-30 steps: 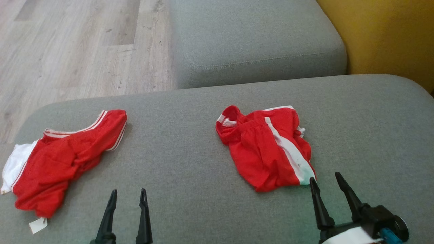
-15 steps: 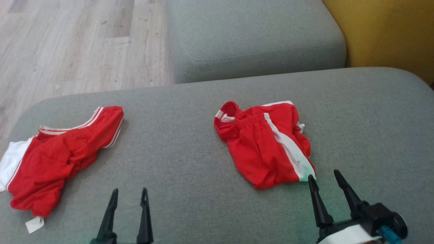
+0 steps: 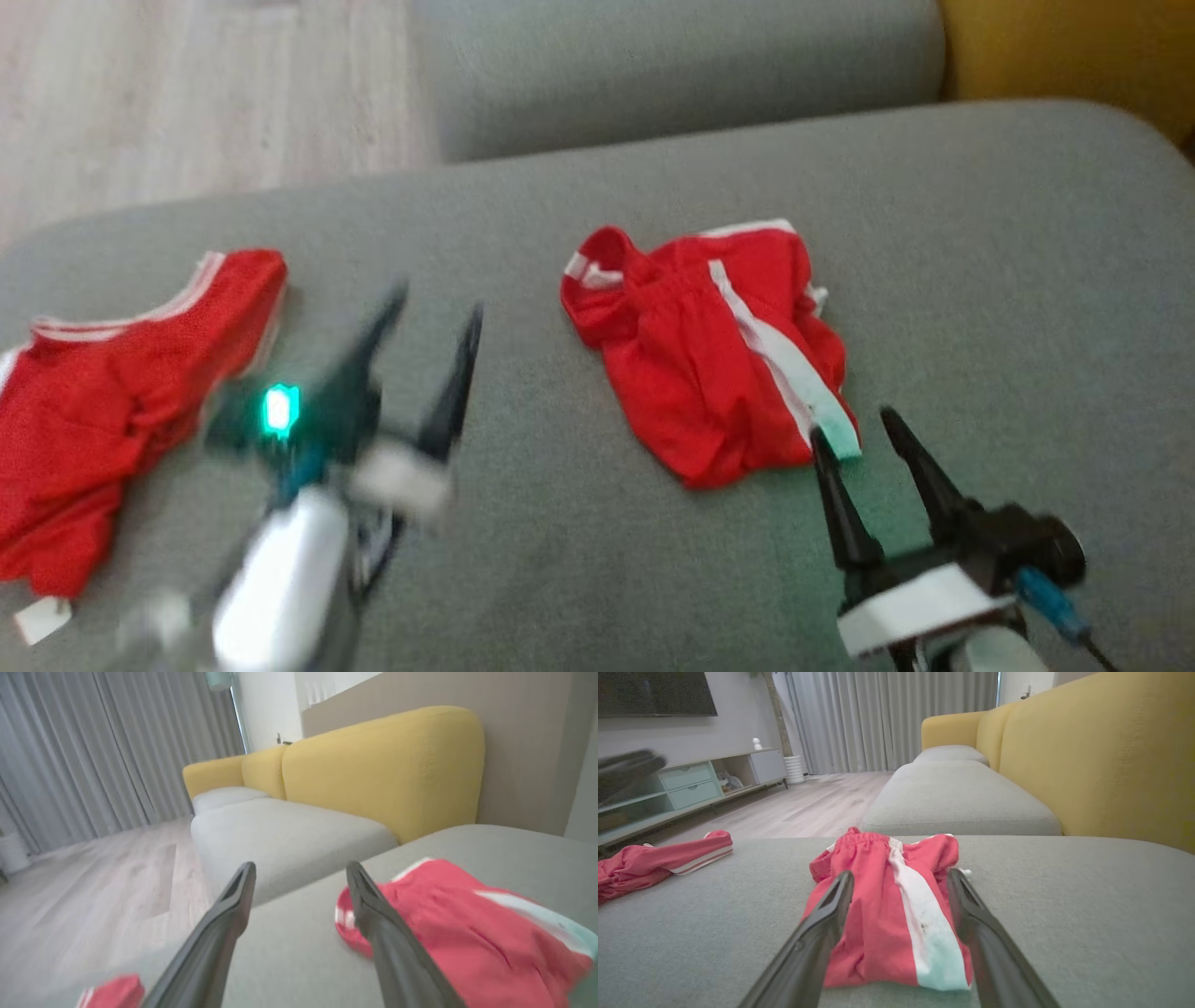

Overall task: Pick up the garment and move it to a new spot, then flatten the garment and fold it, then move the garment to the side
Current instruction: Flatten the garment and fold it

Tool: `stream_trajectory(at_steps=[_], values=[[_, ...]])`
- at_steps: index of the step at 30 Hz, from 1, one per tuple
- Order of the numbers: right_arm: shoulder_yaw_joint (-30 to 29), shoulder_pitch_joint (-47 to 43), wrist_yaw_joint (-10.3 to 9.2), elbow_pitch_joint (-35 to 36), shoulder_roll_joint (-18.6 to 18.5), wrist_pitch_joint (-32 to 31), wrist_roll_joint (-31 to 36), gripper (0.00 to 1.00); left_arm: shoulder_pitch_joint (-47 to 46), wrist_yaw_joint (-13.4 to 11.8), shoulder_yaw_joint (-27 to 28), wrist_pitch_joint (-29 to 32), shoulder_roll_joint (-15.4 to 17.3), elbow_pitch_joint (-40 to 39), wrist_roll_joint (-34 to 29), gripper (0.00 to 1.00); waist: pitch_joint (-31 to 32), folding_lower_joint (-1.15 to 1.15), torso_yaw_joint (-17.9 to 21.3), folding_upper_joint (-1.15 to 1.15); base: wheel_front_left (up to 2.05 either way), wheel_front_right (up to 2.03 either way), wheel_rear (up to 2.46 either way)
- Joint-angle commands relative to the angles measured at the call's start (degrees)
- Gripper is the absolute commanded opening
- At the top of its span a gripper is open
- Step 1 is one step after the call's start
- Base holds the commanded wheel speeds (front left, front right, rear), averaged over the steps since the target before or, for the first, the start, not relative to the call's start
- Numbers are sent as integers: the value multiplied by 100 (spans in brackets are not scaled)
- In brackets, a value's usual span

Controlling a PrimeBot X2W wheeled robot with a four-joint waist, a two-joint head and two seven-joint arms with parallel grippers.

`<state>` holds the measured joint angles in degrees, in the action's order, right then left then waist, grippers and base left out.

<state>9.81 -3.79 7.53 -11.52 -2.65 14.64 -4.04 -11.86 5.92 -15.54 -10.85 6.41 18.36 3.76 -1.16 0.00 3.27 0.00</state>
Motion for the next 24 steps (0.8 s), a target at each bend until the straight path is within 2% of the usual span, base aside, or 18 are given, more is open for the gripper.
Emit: stream_trajectory(at_steps=[1, 5, 11, 12, 19, 24], values=[[214, 465, -4, 199, -22, 36, -25, 100, -1136, 94, -8, 284, 208, -176, 2, 100, -387, 0, 245, 0, 0, 0, 0], [307, 748, -4, 177, -22, 36, -51, 100, -2415, 151, -640, 1079, 409, -6, 437, 100, -682, 0, 528, 0, 0, 0, 0], [454, 935, -4, 191, -22, 36, -109, 100, -3835, 155, -2247, 2749, 944, 312, 1993, 100, -917, 0, 988, 0, 0, 0, 0], [454, 935, -4, 191, -22, 36, -109, 100, -3835, 155, -2247, 2749, 944, 312, 1993, 100, -917, 0, 988, 0, 0, 0, 0], [543, 989, -4, 195, -22, 36, -191, 100, -4805, 156, -3376, 4208, 1335, 733, 3343, 100, -1089, 0, 1569, 0, 0, 0, 0], [640, 987, -4, 200, -22, 36, -272, 100, -5143, 156, -3846, 4758, 1486, 1033, 3978, 100, -1186, 0, 1902, 0, 0, 0, 0]])
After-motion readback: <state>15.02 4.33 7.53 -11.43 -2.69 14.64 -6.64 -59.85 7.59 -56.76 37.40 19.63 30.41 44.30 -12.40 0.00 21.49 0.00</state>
